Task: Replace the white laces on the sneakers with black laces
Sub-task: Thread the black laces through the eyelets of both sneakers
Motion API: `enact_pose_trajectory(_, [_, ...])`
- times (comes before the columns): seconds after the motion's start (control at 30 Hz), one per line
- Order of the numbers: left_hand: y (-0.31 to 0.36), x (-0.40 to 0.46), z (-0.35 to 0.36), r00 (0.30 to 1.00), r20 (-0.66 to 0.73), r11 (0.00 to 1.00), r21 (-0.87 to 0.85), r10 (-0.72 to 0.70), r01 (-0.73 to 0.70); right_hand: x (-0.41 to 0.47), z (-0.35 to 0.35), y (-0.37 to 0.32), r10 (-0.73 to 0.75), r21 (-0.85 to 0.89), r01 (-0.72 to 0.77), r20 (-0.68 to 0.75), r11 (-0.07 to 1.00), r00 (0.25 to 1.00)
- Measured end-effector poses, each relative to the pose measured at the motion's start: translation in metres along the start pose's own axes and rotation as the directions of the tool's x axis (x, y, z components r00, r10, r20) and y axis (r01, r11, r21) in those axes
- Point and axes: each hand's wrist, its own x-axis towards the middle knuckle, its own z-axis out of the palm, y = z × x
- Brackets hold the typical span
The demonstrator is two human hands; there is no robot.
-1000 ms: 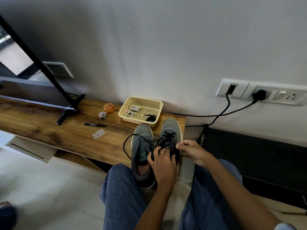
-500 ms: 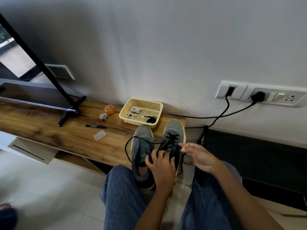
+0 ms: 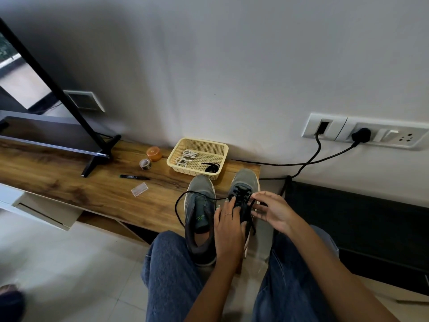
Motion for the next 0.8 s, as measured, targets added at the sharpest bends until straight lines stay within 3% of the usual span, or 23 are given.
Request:
enact_pose_trajectory(0.3, [0.001, 0.004, -0.001, 0.994, 0.051, 0.995, -0.016, -0.098, 0.099, -0.012, -0.004, -0.012, 0.018, 0.052, -0.017, -0.005, 0.999, 1.0])
enact_pose_trajectory(0.6, [0.005, 0.006, -0.001, 0.975, 0.098, 0.976, -0.07, -0.198, 0.205, -0.027, -0.016, -0.057, -0.133, 0.232, 0.113, 0.07, 0.966, 0.989])
enact_pose_trajectory(0.7, [0.005, 0.006, -0.003, 0.974, 0.112, 0.974, -0.087, -0.199, 0.209, -0.032, -0.026, -0.056, -0.176, 0.08, 0.175, 0.01, 0.981, 0.984])
enact_pose_trajectory(0.8, [0.005, 0.006, -0.004, 0.969, 0.128, 0.969, -0.105, -0.211, 0.225, -0.029, -0.037, -0.048, -0.222, -0.389, 0.169, -0.096, 0.906, 0.97])
